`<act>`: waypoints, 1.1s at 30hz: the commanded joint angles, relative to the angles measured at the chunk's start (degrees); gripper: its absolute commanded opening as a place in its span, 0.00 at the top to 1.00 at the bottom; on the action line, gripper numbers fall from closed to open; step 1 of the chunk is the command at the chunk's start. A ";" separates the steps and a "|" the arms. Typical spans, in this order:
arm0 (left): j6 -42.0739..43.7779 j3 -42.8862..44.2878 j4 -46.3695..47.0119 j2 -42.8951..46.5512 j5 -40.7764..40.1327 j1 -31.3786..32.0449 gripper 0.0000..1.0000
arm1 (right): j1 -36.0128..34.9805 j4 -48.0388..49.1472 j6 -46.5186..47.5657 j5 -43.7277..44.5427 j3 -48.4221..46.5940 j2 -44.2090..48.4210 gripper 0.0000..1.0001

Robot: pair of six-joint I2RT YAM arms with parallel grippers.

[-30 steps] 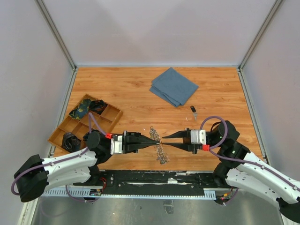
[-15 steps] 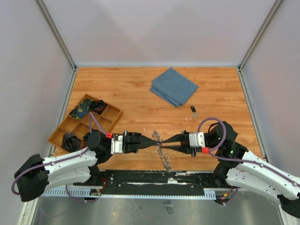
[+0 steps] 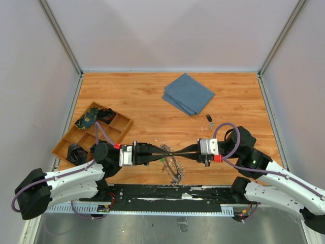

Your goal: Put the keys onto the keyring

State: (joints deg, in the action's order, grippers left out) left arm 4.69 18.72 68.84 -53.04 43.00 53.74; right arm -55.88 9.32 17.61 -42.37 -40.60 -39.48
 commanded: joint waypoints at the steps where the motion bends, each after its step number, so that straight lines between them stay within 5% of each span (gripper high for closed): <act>1: -0.32 0.92 -0.70 2.34 -2.77 -0.30 0.82 | -0.46 -12.65 6.09 4.74 -5.92 -0.01 1.00; 14: -0.29 2.49 -15.01 3.84 -9.07 -0.21 0.69 | -0.69 -36.74 18.50 12.71 -17.06 -3.54 1.00; 33: 0.94 8.75 -26.29 -4.10 -19.63 5.00 0.62 | -1.69 -38.26 22.85 21.28 -17.66 -5.71 1.00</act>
State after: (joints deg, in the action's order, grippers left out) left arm 4.89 25.74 43.55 -56.82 26.57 58.22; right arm -56.99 -31.20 38.96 -22.37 -56.77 -46.02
